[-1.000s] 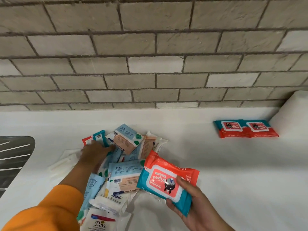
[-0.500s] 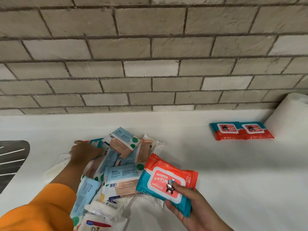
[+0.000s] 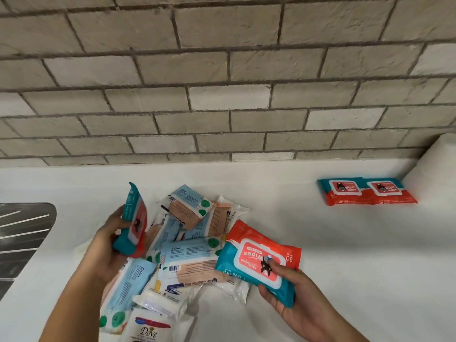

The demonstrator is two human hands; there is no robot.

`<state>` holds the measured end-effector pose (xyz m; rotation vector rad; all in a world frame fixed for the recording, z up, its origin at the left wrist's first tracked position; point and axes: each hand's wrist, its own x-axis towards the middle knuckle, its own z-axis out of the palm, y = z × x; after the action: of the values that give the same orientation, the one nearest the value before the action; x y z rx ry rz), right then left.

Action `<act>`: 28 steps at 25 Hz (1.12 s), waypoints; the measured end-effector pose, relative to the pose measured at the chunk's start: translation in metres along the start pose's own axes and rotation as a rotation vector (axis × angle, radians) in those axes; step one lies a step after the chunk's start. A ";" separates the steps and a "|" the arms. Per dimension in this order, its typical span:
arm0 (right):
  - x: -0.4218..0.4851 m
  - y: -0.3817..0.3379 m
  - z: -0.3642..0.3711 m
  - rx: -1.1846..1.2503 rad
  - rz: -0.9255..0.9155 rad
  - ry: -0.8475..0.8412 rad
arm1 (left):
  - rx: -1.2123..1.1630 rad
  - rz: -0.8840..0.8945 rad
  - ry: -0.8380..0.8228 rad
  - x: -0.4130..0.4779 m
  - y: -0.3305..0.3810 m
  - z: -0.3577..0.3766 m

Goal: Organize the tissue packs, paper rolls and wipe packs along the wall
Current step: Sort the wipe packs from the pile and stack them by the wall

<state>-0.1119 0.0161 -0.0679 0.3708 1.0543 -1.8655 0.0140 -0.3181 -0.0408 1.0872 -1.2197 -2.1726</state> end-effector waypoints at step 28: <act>-0.019 -0.176 -0.191 -0.581 -0.382 0.071 | -0.308 -0.389 -0.045 -0.133 -0.164 0.205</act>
<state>-0.2812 0.2134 -0.0782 -0.1167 1.7432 -1.7671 -0.0659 -0.0356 -0.0602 1.2219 -0.6947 -2.5770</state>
